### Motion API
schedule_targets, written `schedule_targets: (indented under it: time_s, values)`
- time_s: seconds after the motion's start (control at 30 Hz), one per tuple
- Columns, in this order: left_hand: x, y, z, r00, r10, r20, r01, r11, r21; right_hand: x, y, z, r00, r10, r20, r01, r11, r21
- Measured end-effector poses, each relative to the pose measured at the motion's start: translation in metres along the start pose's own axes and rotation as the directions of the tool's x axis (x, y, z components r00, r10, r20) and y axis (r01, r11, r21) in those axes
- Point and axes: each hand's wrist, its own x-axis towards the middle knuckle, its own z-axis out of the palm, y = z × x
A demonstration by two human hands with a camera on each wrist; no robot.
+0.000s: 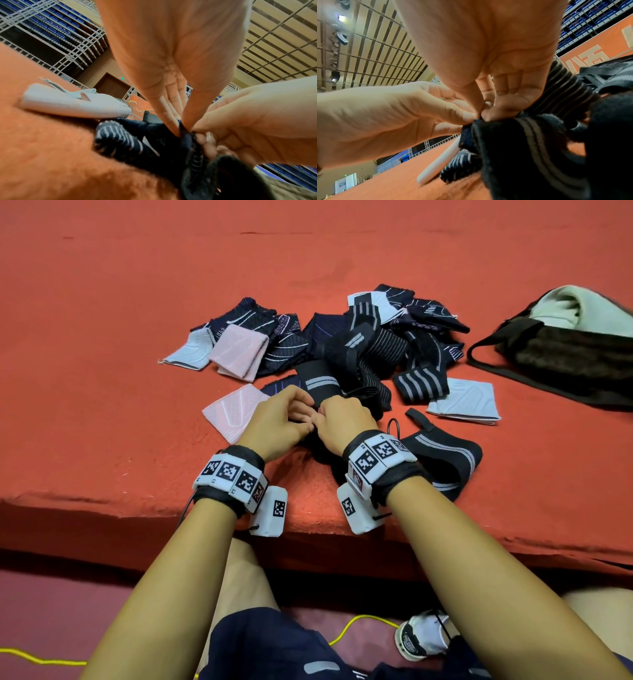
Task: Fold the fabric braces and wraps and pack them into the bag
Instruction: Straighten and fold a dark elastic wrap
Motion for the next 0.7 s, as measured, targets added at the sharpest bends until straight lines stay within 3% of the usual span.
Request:
schedule_targets:
  time_s: [0.4,0.7]
  values:
    - [0.007,0.007,0.007,0.999,0.038,-0.006,-0.035,0.963,0.266,-0.014,0.006,-0.008,1.0,0.006,0.029,-0.007,0.999,0.054]
    - [0.012,0.006,0.005,0.999,0.01,-0.047,0.004,0.957,0.29,-0.026,0.01,-0.011,0.999,-0.012,0.031,0.009,0.997,0.077]
